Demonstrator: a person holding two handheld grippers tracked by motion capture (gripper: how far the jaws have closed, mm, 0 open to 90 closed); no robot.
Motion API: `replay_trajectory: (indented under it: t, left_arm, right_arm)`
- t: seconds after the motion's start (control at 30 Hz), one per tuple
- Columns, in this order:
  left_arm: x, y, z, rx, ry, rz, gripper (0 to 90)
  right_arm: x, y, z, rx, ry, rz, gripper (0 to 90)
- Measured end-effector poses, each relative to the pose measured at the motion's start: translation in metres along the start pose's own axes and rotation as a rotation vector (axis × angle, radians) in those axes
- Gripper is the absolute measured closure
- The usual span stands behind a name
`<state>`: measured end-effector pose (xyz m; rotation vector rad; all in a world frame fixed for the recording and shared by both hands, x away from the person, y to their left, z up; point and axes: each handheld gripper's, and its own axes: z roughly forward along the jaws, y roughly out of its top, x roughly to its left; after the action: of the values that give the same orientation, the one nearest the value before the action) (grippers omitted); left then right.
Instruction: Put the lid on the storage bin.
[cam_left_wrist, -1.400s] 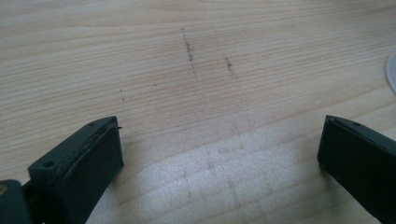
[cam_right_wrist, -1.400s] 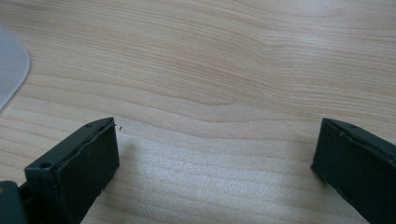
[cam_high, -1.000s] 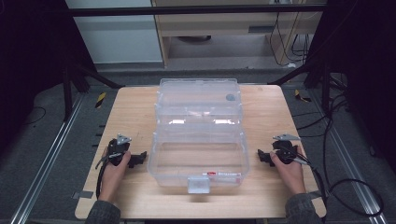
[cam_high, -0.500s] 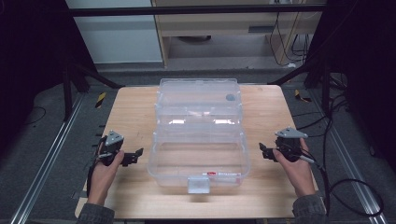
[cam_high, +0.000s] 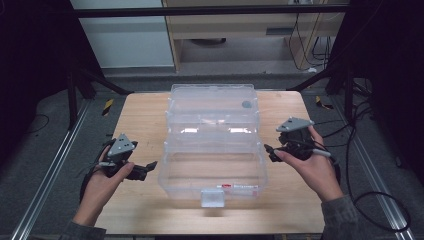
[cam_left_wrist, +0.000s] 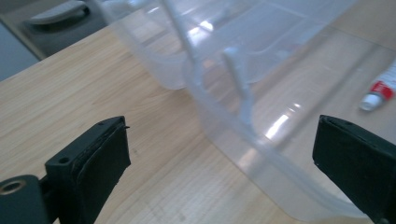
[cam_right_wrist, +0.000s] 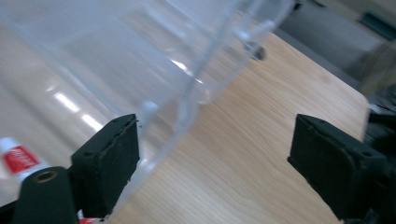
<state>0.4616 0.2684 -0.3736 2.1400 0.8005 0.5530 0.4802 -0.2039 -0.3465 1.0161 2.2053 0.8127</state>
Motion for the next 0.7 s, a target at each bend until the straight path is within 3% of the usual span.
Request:
replay_trajectory:
  t: [0.07,0.1,0.17,0.2,0.23,0.3,0.37,0.4,0.43,0.5,0.6,0.7]
  left_arm:
    - [-0.005,0.009,-0.002,-0.001,-0.033,0.012,3.5]
    - [-0.005,0.009,-0.002,-0.001,-0.033,0.012,3.5]
    - [-0.01,0.016,-0.003,-0.003,-0.082,0.028,3.4]
    - [-0.012,0.022,-0.002,0.002,-0.099,0.054,2.9]
    - [-0.012,0.022,-0.002,0.002,-0.099,0.054,2.5]
    - [-0.014,0.021,0.002,0.028,-0.101,0.11,2.1]
    - [-0.014,0.02,0.003,0.034,-0.099,0.118,2.6]
    - [-0.015,0.02,0.003,0.015,-0.113,0.114,2.6]
    - [-0.015,0.02,0.003,0.015,-0.113,0.114,2.5]
    - [-0.018,0.027,0.003,-0.02,-0.164,0.106,2.6]
    - [-0.026,0.038,0.003,0.004,-0.182,0.149,2.8]
    - [-0.032,0.044,0.004,0.002,-0.202,0.157,2.7]
  right_arm:
    - [-0.002,0.014,-0.001,0.012,0.068,-0.025,18.4]
    - [-0.002,0.014,-0.001,0.012,0.068,-0.025,18.4]
    - [-0.006,0.028,0.001,0.02,0.128,-0.034,21.2]
    - [-0.008,0.038,0.003,0.034,0.146,-0.049,24.4]
    - [-0.008,0.038,0.003,0.034,0.146,-0.049,24.4]
    - [-0.008,0.054,0.006,0.058,0.18,-0.111,28.7]
    - [-0.006,0.062,0.01,0.081,0.177,-0.155,30.1]
    - [-0.005,0.065,0.012,0.094,0.168,-0.187,30.4]
    - [-0.005,0.065,0.012,0.094,0.168,-0.187,30.4]
    - [-0.002,0.074,0.012,0.103,0.16,-0.224,32.8]
    - [0.001,0.083,0.009,0.096,0.158,-0.26,36.1]
    - [0.003,0.09,0.008,0.09,0.164,-0.283,39.0]
